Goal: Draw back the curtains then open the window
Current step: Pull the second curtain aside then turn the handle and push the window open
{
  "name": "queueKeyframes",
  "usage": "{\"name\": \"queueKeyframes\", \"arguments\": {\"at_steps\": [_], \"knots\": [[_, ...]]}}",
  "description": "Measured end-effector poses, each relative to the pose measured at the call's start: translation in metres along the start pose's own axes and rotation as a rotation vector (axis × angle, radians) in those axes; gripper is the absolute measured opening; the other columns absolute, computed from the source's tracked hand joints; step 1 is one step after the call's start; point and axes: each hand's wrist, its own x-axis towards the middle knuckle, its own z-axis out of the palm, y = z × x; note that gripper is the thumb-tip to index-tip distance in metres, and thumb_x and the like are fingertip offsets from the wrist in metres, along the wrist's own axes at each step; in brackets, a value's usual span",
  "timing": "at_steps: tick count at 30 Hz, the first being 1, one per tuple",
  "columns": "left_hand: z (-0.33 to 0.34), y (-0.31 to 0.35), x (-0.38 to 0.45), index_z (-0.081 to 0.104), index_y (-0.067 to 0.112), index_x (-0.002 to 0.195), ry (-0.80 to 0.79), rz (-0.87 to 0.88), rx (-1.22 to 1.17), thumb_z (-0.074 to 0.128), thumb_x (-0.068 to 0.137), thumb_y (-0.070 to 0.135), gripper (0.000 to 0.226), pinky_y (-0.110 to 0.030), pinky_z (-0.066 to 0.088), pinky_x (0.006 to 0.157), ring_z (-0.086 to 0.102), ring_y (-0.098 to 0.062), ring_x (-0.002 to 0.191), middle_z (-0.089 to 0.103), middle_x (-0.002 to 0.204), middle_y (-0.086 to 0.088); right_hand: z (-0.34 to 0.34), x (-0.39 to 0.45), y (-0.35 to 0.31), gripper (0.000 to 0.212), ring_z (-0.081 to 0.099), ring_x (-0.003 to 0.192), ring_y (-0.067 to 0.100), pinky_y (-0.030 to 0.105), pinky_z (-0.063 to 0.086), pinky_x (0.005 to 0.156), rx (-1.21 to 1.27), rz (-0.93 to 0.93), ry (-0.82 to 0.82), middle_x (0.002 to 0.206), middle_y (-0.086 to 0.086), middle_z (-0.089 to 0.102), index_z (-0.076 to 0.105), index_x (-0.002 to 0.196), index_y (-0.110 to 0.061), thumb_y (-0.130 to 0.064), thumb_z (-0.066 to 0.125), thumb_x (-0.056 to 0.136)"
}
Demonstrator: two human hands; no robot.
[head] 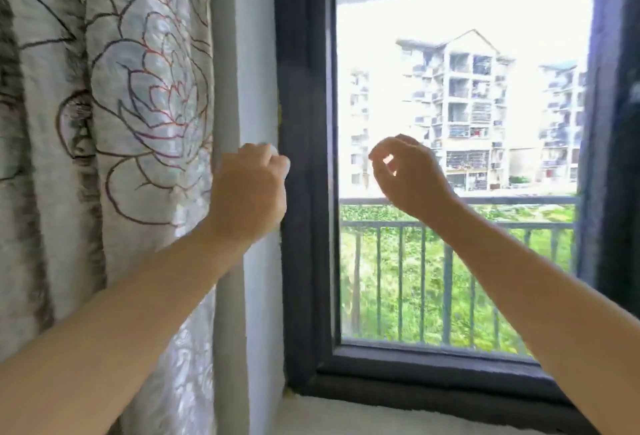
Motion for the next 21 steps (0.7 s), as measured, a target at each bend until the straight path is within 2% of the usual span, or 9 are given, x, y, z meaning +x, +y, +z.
{"name": "queueKeyframes", "arguments": {"at_steps": [3, 6, 10, 13, 15, 18, 21], "knots": [[0.011, 0.083, 0.019, 0.059, -0.005, 0.073, 0.000, -0.003, -0.184, 0.052, 0.066, -0.011, 0.012, -0.039, 0.046, 0.058, 0.057, -0.037, 0.066, 0.064, 0.076, -0.023, -0.071, -0.026, 0.052, 0.011, 0.059, 0.074, 0.031, 0.029, 0.040, 0.069, -0.147, 0.060, -0.039, 0.096, 0.021, 0.063, 0.061, 0.085, 0.000, 0.002, 0.052, 0.079], [0.015, 0.154, 0.034, 0.060, -0.001, 0.085, 0.002, 0.018, -0.282, 0.048, 0.072, -0.002, 0.018, -0.039, 0.048, 0.066, 0.058, -0.034, 0.077, 0.064, 0.086, -0.020, -0.135, -0.046, 0.094, 0.012, 0.053, 0.079, 0.024, 0.027, 0.038, 0.074, -0.278, 0.122, -0.104, 0.102, 0.018, 0.061, 0.059, 0.090, -0.002, -0.001, 0.050, 0.082], [0.014, 0.233, 0.051, 0.056, 0.002, 0.096, -0.046, 0.031, -0.386, 0.048, 0.076, 0.005, 0.022, -0.042, 0.051, 0.074, 0.058, -0.035, 0.089, 0.062, 0.098, -0.021, -0.203, -0.071, 0.134, 0.013, 0.049, 0.077, 0.019, 0.024, 0.035, 0.072, -0.377, 0.147, -0.089, 0.096, 0.018, 0.061, 0.059, 0.089, 0.000, 0.000, 0.048, 0.081], [0.017, 0.278, 0.064, 0.054, 0.005, 0.102, -0.123, 0.030, -0.434, 0.049, 0.080, 0.012, 0.024, -0.041, 0.049, 0.078, 0.056, -0.034, 0.097, 0.060, 0.106, -0.019, -0.237, -0.087, 0.163, 0.012, 0.054, 0.074, 0.028, 0.029, 0.041, 0.069, -0.454, 0.166, -0.047, 0.088, 0.020, 0.061, 0.059, 0.084, 0.001, 0.000, 0.048, 0.080], [0.022, 0.299, 0.076, 0.052, 0.006, 0.103, -0.163, 0.007, -0.521, 0.049, 0.082, 0.015, 0.023, -0.038, 0.048, 0.078, 0.056, -0.033, 0.097, 0.060, 0.107, -0.017, -0.252, -0.094, 0.183, 0.012, 0.056, 0.082, 0.033, 0.034, 0.044, 0.073, -0.508, 0.175, -0.024, 0.090, 0.022, 0.061, 0.059, 0.084, 0.003, 0.003, 0.048, 0.079], [0.029, 0.325, 0.098, 0.052, 0.007, 0.104, -0.201, -0.015, -0.700, 0.050, 0.082, 0.016, 0.023, -0.034, 0.048, 0.074, 0.058, -0.030, 0.092, 0.063, 0.105, -0.016, -0.267, -0.097, 0.217, 0.014, 0.052, 0.095, 0.037, 0.035, 0.041, 0.082, -0.571, 0.197, 0.055, 0.096, 0.023, 0.058, 0.058, 0.088, 0.004, 0.004, 0.049, 0.078], [0.035, 0.346, 0.120, 0.053, 0.008, 0.104, -0.233, -0.023, -0.920, 0.052, 0.083, 0.016, 0.022, -0.024, 0.044, 0.061, 0.058, -0.023, 0.080, 0.066, 0.103, -0.014, -0.272, -0.090, 0.243, 0.021, 0.050, 0.102, 0.038, 0.040, 0.040, 0.090, -0.617, 0.219, 0.135, 0.104, 0.024, 0.057, 0.056, 0.097, 0.004, 0.004, 0.051, 0.077]]}}
